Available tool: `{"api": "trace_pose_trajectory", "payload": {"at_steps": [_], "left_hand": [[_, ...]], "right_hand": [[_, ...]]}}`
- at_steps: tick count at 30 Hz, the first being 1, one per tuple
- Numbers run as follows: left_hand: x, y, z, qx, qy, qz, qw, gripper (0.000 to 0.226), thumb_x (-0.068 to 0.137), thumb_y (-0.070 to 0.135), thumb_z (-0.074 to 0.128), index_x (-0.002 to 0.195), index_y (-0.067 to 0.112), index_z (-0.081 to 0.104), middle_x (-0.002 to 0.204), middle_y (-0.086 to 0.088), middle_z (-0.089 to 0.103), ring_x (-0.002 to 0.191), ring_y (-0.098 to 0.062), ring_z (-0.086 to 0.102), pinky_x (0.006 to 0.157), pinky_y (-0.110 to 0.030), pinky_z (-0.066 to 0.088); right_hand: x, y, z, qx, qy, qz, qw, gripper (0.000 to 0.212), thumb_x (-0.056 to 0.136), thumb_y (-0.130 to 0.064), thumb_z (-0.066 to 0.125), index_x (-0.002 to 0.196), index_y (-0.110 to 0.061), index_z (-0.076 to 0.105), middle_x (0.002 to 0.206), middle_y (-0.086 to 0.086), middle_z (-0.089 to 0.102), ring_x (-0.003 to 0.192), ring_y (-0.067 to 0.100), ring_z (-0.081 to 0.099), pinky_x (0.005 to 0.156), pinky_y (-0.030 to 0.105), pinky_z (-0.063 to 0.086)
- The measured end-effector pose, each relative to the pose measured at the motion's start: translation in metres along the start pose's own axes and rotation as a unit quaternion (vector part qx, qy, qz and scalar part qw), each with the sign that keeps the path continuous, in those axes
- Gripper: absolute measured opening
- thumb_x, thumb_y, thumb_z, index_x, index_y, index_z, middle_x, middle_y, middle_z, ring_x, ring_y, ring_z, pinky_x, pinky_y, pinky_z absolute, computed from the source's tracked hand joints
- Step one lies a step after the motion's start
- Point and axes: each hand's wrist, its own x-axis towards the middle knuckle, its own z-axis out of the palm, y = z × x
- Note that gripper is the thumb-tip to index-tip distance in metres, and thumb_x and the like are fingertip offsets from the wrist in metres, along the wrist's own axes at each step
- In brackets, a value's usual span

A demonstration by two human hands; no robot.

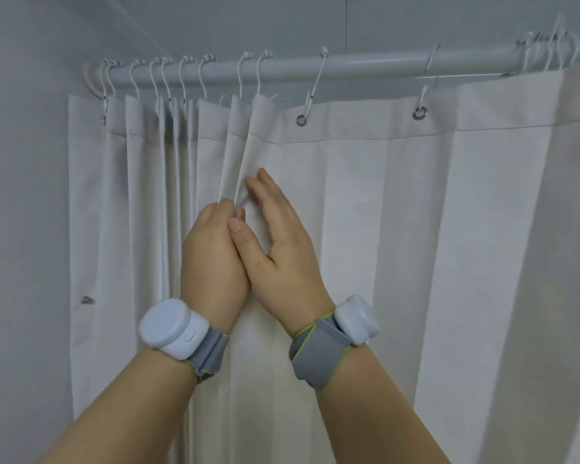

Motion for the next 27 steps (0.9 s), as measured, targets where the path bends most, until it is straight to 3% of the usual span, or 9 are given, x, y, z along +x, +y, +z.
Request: {"api": "trace_pose_trajectory", "payload": {"at_steps": [3,5,9,13,18,20,22,24,27], "left_hand": [[0.0,-0.013,-0.017,-0.018,0.01,-0.012,1.0,0.026,0.097,0.015,0.048,0.073,0.012,0.041,0.067,0.006,0.041,0.06,-0.005,0.04,0.058,-0.009,0.033],[-0.004,-0.023,-0.031,-0.051,0.006,-0.043,0.998,0.008,0.094,0.016,0.053,0.09,0.014,0.046,0.077,0.011,0.049,0.068,-0.004,0.049,0.06,-0.01,0.038],[-0.02,-0.043,-0.053,-0.035,0.008,-0.079,0.996,0.04,0.095,0.022,0.05,0.133,0.019,0.035,0.095,0.026,0.046,0.084,0.001,0.056,0.069,-0.008,0.044],[-0.046,-0.081,-0.073,0.048,-0.009,-0.094,0.994,0.045,0.093,0.021,0.053,0.135,0.016,0.04,0.112,0.002,0.056,0.094,-0.01,0.057,0.08,-0.024,0.048],[-0.09,-0.103,-0.079,0.157,0.009,-0.082,0.984,0.046,0.091,0.021,0.048,0.135,0.01,0.04,0.133,-0.012,0.042,0.118,-0.022,0.04,0.097,-0.029,0.037],[-0.107,-0.107,-0.078,0.124,0.03,-0.114,0.985,0.048,0.099,0.035,0.034,0.141,0.012,0.032,0.149,-0.012,0.028,0.136,-0.027,0.029,0.11,-0.037,0.03],[-0.124,-0.107,-0.077,0.081,0.006,-0.105,0.991,0.066,0.099,0.054,0.026,0.147,0.008,0.024,0.155,-0.013,0.014,0.144,-0.025,0.018,0.118,-0.034,0.019],[-0.139,-0.108,-0.076,0.057,-0.016,-0.098,0.993,0.079,0.094,0.063,0.023,0.149,0.007,0.016,0.157,-0.014,0.008,0.146,-0.021,0.013,0.119,-0.025,0.012],[-0.163,-0.108,-0.072,0.01,-0.02,-0.167,0.986,0.083,0.089,0.072,0.015,0.148,0.015,0.009,0.157,-0.006,0.007,0.146,-0.018,0.014,0.119,-0.03,0.014]], "right_hand": [[0.0,-0.002,0.023,0.043,-0.037,0.008,0.998,0.053,0.098,-0.026,0.047,0.147,-0.013,0.033,0.157,-0.001,0.025,0.144,0.003,0.019,0.118,0.022,0.018],[0.0,-0.005,0.046,0.08,-0.059,0.016,0.995,0.054,0.098,-0.027,0.044,0.149,-0.013,0.03,0.158,-0.002,0.023,0.145,0.002,0.017,0.119,0.024,0.016],[-0.008,-0.007,0.086,0.133,-0.097,0.033,0.986,0.056,0.099,-0.03,0.04,0.151,-0.018,0.022,0.16,-0.006,0.016,0.145,-0.002,0.011,0.12,0.022,0.013],[-0.034,-0.007,0.123,0.173,-0.112,0.053,0.977,0.058,0.1,-0.028,0.041,0.152,-0.018,0.018,0.16,-0.007,0.012,0.145,-0.003,0.009,0.118,0.019,0.013],[-0.077,0.002,0.151,0.164,-0.099,0.065,0.979,0.06,0.1,-0.024,0.042,0.152,-0.008,0.017,0.161,0.001,0.008,0.147,0.004,0.007,0.118,0.018,0.011],[-0.095,0.003,0.156,0.158,-0.092,0.077,0.98,0.06,0.1,-0.026,0.041,0.152,-0.007,0.018,0.161,0.002,0.006,0.147,0.006,0.006,0.12,0.026,0.012],[-0.114,0.007,0.158,0.129,-0.073,0.085,0.985,0.061,0.098,-0.03,0.043,0.152,-0.01,0.02,0.161,0.003,0.004,0.148,0.009,0.002,0.121,0.038,0.013],[-0.13,0.009,0.158,0.083,-0.055,0.085,0.991,0.061,0.096,-0.032,0.045,0.151,-0.016,0.023,0.161,0.003,0.0,0.148,0.012,-0.002,0.12,0.048,0.01],[-0.152,0.014,0.163,0.05,-0.051,0.115,0.991,0.062,0.093,-0.029,0.051,0.15,-0.018,0.028,0.161,0.005,-0.002,0.149,0.015,-0.003,0.119,0.051,0.012]]}}
